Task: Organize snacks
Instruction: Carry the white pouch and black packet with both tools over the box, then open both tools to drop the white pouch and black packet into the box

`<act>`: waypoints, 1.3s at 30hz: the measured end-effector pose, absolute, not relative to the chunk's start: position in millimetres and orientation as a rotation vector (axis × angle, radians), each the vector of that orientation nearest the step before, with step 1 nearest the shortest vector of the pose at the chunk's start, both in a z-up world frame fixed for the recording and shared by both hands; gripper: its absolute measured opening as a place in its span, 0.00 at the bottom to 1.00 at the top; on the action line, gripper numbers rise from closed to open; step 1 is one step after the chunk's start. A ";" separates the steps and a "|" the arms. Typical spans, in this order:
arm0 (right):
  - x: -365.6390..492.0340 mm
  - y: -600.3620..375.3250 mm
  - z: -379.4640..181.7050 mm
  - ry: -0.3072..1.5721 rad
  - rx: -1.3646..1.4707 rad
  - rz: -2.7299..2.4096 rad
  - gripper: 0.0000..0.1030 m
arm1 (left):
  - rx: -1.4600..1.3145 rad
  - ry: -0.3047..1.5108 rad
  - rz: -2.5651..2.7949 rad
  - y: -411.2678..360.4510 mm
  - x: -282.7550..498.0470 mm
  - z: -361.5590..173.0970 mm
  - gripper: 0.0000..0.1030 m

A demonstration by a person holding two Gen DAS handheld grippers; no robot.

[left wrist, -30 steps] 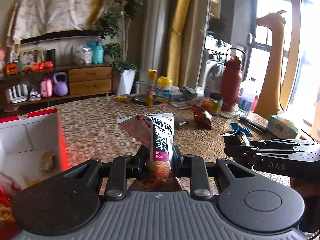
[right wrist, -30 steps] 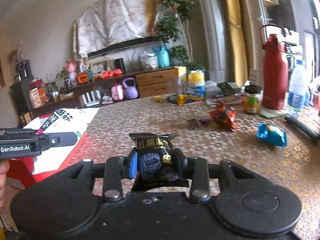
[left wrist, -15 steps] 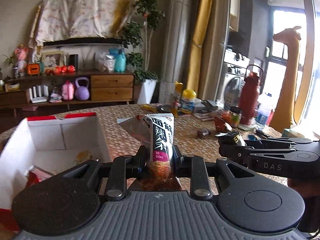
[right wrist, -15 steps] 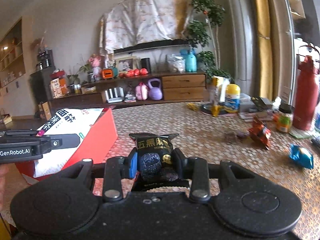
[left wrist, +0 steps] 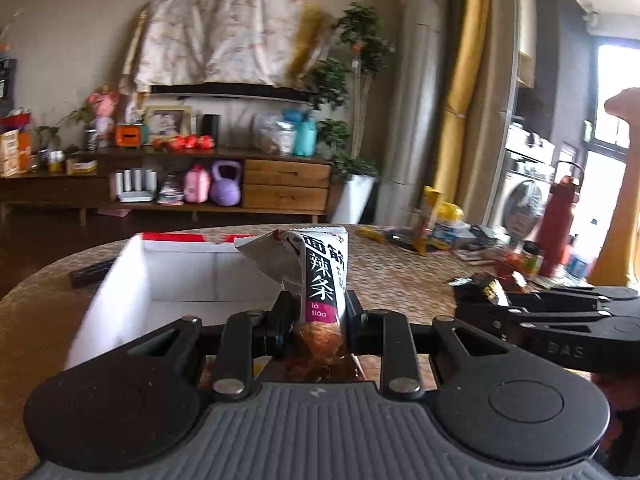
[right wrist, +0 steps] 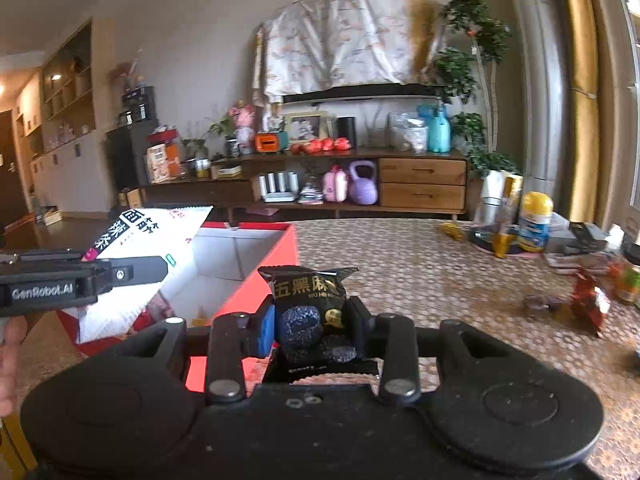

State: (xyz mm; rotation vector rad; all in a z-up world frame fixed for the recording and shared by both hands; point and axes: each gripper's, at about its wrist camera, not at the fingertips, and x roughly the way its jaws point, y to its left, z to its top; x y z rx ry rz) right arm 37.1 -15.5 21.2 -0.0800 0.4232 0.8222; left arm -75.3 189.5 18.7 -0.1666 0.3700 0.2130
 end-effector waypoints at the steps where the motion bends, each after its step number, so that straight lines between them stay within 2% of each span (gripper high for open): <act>1: 37.6 -10.0 21.7 0.427 -0.078 0.835 0.34 | -0.167 0.374 0.223 195.4 -75.0 18.4 0.25; 11: 54.5 51.3 35.7 0.458 -0.060 0.974 0.34 | -0.185 0.446 0.296 258.5 -50.4 25.8 0.25; 20: 83.1 111.6 24.8 0.534 -0.108 1.010 0.34 | -0.239 0.547 0.328 305.3 -13.9 11.5 0.25; 29: 91.1 147.1 8.5 0.586 -0.201 1.021 0.34 | -0.273 0.622 0.324 314.0 5.5 -10.4 0.25; 39: 93.9 147.5 0.7 0.578 -0.216 0.988 0.38 | -0.291 0.596 0.322 316.6 7.2 -4.2 0.29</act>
